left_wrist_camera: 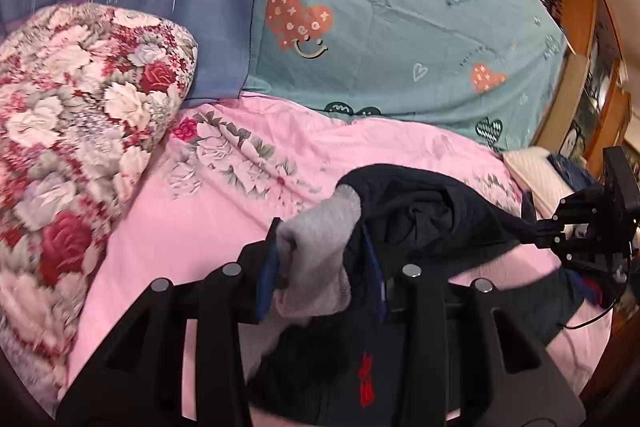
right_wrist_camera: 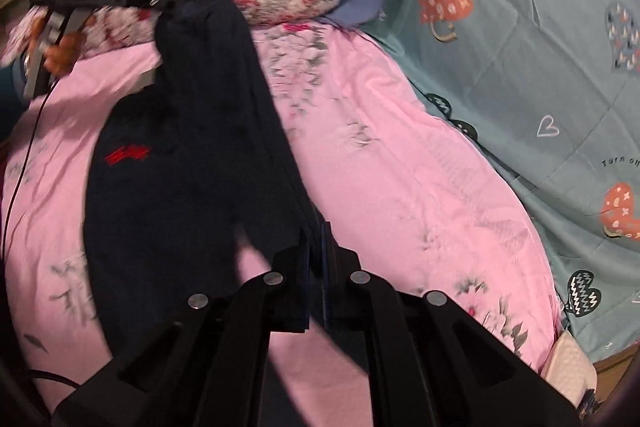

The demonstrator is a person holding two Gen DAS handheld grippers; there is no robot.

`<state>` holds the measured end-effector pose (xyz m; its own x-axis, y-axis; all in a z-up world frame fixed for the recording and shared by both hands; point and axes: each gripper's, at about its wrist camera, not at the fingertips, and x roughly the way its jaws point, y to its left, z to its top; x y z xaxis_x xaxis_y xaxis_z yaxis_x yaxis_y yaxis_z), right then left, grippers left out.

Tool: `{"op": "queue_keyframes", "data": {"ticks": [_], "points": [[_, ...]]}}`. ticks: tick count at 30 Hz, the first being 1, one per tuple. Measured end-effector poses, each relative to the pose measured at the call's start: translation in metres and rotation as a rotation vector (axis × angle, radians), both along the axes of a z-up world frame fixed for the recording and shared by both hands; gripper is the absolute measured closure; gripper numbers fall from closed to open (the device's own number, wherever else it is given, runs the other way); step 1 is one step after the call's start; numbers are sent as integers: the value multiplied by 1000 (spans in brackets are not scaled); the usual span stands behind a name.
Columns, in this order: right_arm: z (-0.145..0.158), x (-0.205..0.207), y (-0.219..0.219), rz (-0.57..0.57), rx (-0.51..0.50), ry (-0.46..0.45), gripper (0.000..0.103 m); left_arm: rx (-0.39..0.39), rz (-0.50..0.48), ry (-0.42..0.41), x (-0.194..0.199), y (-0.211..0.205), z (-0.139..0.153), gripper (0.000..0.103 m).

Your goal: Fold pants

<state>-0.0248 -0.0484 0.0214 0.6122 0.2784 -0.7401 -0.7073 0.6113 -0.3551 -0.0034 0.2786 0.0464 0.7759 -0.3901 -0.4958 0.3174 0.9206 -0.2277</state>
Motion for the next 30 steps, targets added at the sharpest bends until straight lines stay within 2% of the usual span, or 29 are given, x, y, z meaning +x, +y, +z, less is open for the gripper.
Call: {"op": "queue_keyframes", "data": {"ticks": [2, 4, 5, 6, 8, 10, 12, 14, 17, 20, 22, 24, 25, 26, 30], "points": [[-22, -36, 13, 37, -9, 8, 99, 28, 2, 27, -24, 5, -16, 57], [-57, -60, 27, 56, -11, 60, 99, 82, 42, 115, -36, 11, -42, 46], [-72, -65, 35, 66, -8, 98, 99, 81, 62, 152, -38, 16, -53, 41], [-91, -68, 40, 64, -11, 143, 99, 56, 77, 213, -41, 26, -69, 41], [-108, -70, 45, 49, -13, 156, 99, -5, 102, 285, -50, 41, -84, 41], [-107, -68, 45, 41, 8, 166, 99, -59, 105, 277, -63, 51, -84, 38], [-100, -65, 40, 27, 49, 185, 99, -126, 82, 240, -74, 53, -72, 23], [-94, -65, 38, 22, 67, 184, 99, -196, 45, 221, -76, 46, -61, 18], [-91, -70, 36, 16, 89, 179, 99, -261, 25, 298, -53, 28, -65, 17], [-91, -70, 38, 18, 89, 179, 99, -304, 53, 419, -27, 19, -90, 18], [-94, -72, 38, 17, 89, 187, 99, -344, 90, 464, -15, 20, -105, 23], [-95, -72, 37, 15, 92, 189, 99, -362, 127, 475, -8, 23, -108, 68], [-95, -73, 37, 13, 95, 190, 99, -364, 143, 477, -6, 24, -107, 75], [-93, -72, 36, 12, 104, 191, 99, -373, 141, 469, -7, 26, -104, 87], [-81, -74, 32, 20, 185, 228, 99, -360, 114, 399, -28, 28, -82, 87]]}}
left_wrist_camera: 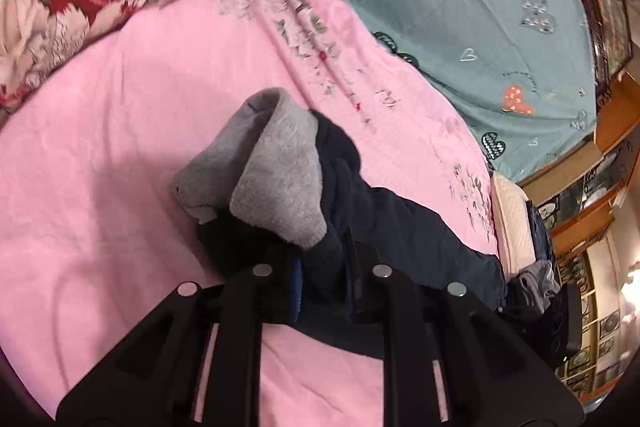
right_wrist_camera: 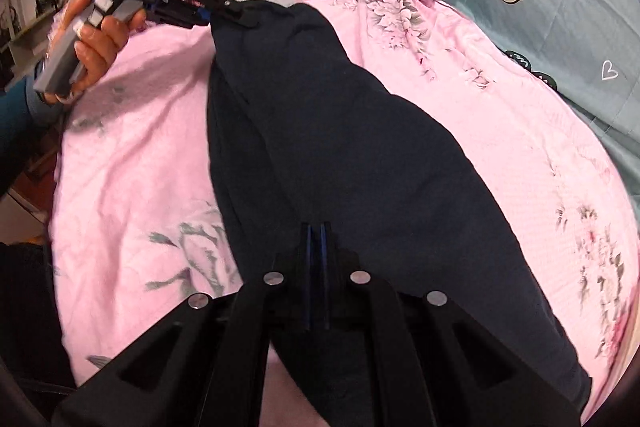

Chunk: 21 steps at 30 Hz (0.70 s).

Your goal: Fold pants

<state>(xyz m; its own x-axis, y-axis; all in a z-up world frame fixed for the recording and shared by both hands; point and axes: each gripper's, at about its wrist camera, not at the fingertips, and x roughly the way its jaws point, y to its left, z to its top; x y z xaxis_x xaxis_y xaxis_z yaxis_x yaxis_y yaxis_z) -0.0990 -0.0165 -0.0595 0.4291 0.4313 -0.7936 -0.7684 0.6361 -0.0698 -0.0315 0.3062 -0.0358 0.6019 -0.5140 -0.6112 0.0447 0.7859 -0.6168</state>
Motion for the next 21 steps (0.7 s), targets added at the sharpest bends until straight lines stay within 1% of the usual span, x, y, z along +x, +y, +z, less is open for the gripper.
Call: {"op": "queue_keyframes", "data": {"ticks": [2, 3, 5, 7, 8, 10, 11, 12, 14, 17, 21], "points": [[0, -5, 2, 17, 10, 9, 99, -2, -14, -22, -8, 2, 3, 87], [-3, -6, 4, 24, 2, 7, 99, 11, -19, -28, -10, 2, 3, 87], [-12, -6, 7, 28, -6, 36, 99, 28, -15, -4, -9, 5, -5, 87], [-22, -5, 9, 23, -26, 56, 99, 10, -10, 44, -7, 9, -16, 87], [-23, -6, 9, 22, -24, 66, 99, 10, -4, 49, -8, 11, -17, 87], [-17, -6, 5, 4, 1, 60, 97, -11, -6, 23, -11, 13, -9, 87], [-13, -6, 2, -6, 19, 58, 87, -9, -9, 5, -13, 12, -3, 87], [-7, -5, -2, -21, 53, 49, 60, -3, -12, -15, -16, 11, 4, 87], [1, -5, -8, -55, 83, -10, 36, 12, -24, -51, -19, 7, 17, 87], [-1, -6, -1, -60, 41, -98, 36, 27, -32, -66, -18, 2, 27, 87], [-10, -2, 16, -58, -22, -239, 36, 17, -30, -57, -16, 1, 25, 87]]}}
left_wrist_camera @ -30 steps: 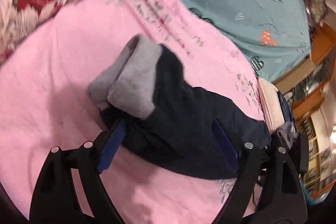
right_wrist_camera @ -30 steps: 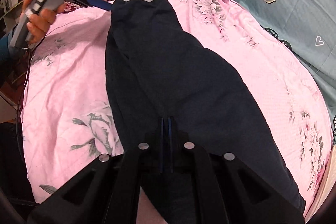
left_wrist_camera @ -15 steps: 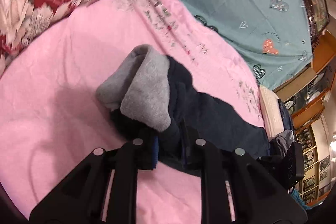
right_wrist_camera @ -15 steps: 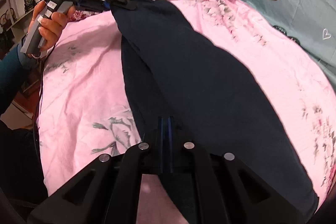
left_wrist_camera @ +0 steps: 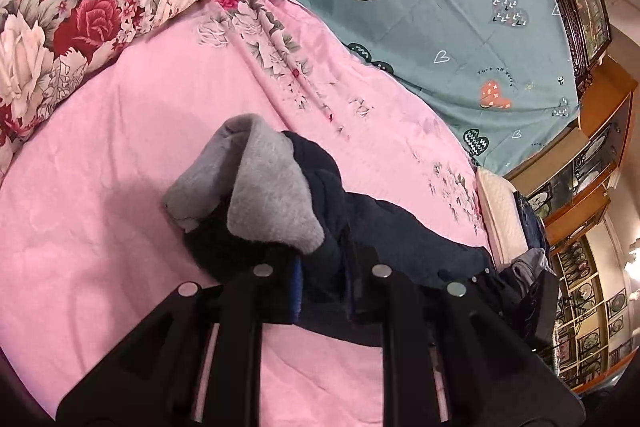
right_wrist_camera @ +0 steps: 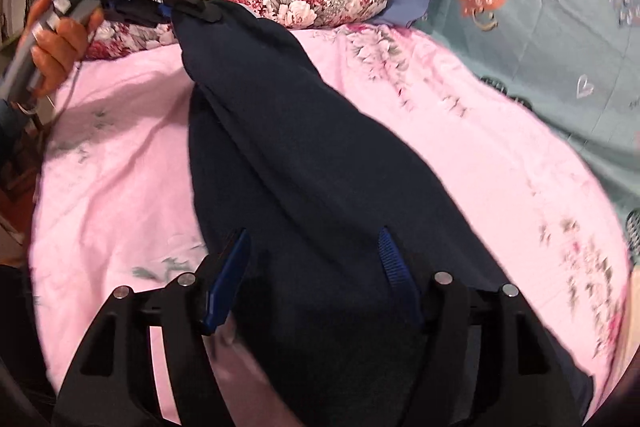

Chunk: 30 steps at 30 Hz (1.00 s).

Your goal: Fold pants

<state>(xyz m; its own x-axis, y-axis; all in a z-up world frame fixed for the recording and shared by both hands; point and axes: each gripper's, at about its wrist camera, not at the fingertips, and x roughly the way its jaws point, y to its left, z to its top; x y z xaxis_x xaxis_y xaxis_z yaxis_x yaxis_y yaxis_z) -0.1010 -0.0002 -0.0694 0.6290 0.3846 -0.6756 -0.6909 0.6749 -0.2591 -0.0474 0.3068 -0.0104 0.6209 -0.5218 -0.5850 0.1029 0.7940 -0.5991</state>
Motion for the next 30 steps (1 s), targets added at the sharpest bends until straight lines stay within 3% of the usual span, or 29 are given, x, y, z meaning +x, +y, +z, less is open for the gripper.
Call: {"op": "queue_keyframes", "data": {"ticks": [2, 3, 4, 5, 8, 11, 13, 15, 18, 19, 21, 22, 24, 26, 30], "points": [[-3, 5, 11, 11, -35, -55, 37, -7, 2, 3, 0, 1, -1, 87], [-5, 7, 15, 22, -51, -65, 49, -11, 2, 4, 0, 2, -1, 87], [-9, 11, 21, 46, -65, -33, 66, -13, 0, 2, 0, 3, 0, 87], [-11, 15, 22, 54, -69, 5, 98, -15, -3, 1, 0, 3, 0, 87], [3, 21, 15, 58, -23, 43, 98, -6, -3, -11, -2, 5, 3, 87], [31, 16, -2, 48, 92, 95, 98, -11, -7, -4, -3, 10, -1, 87], [34, 10, -1, 58, 118, 123, 98, 2, -1, 14, -4, 11, -9, 87], [19, 4, 11, 71, 87, 167, 98, 58, 18, 44, -2, 9, -21, 87], [-16, 6, 30, 61, -8, 248, 89, 156, 21, 131, 5, 0, -45, 85], [-17, 7, 28, 51, 14, 249, 86, 208, 27, 151, 6, -3, -52, 81], [-7, 14, 13, 42, 89, 316, 58, 266, 47, 169, 4, -1, -60, 53], [8, 17, -9, 26, 182, 341, 55, 268, 53, 170, 2, 2, -60, 48], [31, 24, -53, -53, 269, 337, 53, 250, 62, 165, -4, 14, -56, 42], [51, 30, -114, -201, 350, 302, 46, 246, 83, 150, -15, 26, -47, 40], [67, 32, -272, -643, 536, 292, 31, 237, 126, 77, -31, 38, -18, 38]]}}
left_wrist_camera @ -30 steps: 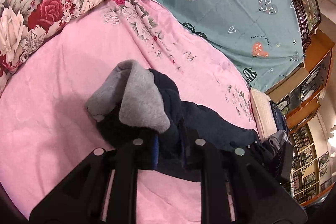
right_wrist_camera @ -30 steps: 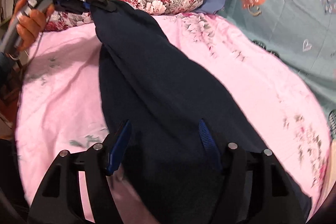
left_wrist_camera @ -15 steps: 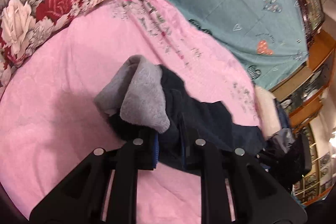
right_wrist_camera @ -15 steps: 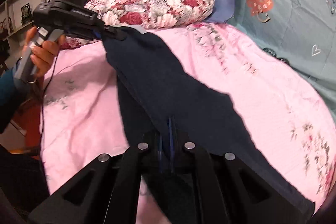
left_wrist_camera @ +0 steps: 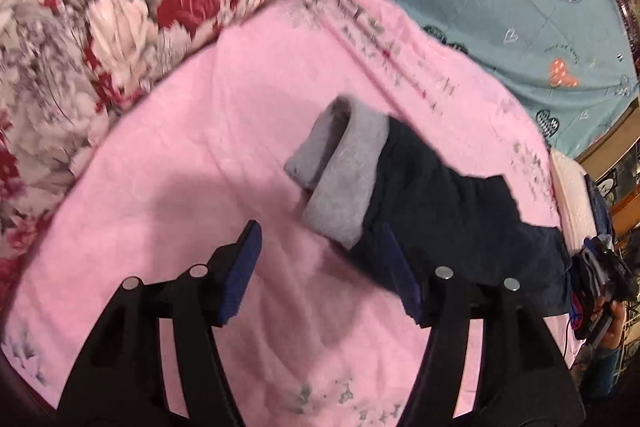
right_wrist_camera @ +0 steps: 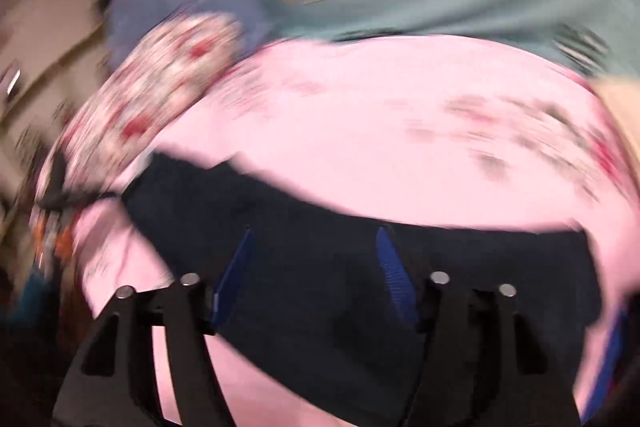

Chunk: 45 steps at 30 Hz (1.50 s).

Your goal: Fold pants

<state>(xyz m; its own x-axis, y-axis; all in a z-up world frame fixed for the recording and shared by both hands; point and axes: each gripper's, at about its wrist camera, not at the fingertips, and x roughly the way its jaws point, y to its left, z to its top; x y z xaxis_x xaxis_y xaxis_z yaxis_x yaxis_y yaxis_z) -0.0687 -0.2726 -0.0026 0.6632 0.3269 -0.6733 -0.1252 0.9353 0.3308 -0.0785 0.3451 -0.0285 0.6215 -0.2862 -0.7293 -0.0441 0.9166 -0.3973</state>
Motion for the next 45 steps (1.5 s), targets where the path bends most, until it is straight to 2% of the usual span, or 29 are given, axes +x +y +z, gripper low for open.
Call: {"op": "queue_keyframes", "data": {"ticks": [2, 4, 7, 8, 11, 13, 15, 17, 19, 21, 22, 25, 27, 28, 30, 33, 37, 39, 43, 44, 45], "points": [[-8, -12, -69, -190, 97, 38, 31, -19, -20, -45, 1, -9, 15, 33], [-22, -22, -120, -348, 140, 67, 31, -10, -89, -85, 7, -36, 27, 30], [-49, -25, -152, -434, 169, 142, 31, 77, -199, -89, 22, -88, 25, 28], [-64, -23, -162, -455, 221, 182, 31, 98, -226, -78, 27, -102, 20, 28], [-84, -14, -167, -462, 298, 213, 33, 169, -270, -21, 40, -132, -2, 28], [-91, 0, -164, -435, 326, 214, 43, 206, -258, 23, 47, -135, -18, 28], [-94, -1, -159, -406, 344, 213, 70, 232, -241, 61, 52, -130, -34, 29], [-89, 6, -154, -386, 279, 199, 85, 227, -240, 61, 51, -124, -38, 30], [-75, 14, -150, -364, 234, 158, 90, 240, -225, 74, 53, -122, -36, 35], [-55, 21, -146, -333, 216, 116, 91, 277, -203, 95, 58, -119, -36, 52], [-45, 23, -144, -321, 209, 95, 91, 279, -195, 102, 62, -118, -35, 55], [8, 24, -128, -257, 226, -17, 92, 232, -185, 133, 70, -105, -34, 69], [37, 14, -120, -227, 243, -85, 92, 220, -177, 152, 74, -94, -34, 82], [51, 1, -116, -215, 249, -120, 92, 214, -181, 158, 75, -91, -34, 83], [56, -23, -115, -220, 250, -142, 92, 198, -189, 158, 75, -88, -33, 83], [24, -66, -129, -294, 288, -89, 92, 165, -207, 159, 76, -83, -34, 83], [-66, -111, -155, -440, 382, 92, 92, 148, -222, 159, 77, -81, -35, 83], [-93, -118, -161, -471, 412, 143, 92, 177, -229, 153, 76, -86, -35, 83], [-96, -116, -158, -406, 394, 184, 91, 221, -240, 126, 69, -94, -32, 77], [-93, -117, -156, -386, 362, 203, 87, 222, -246, 117, 67, -96, -32, 71], [-89, -117, -155, -371, 320, 232, 73, 219, -253, 109, 65, -97, -32, 64]]}}
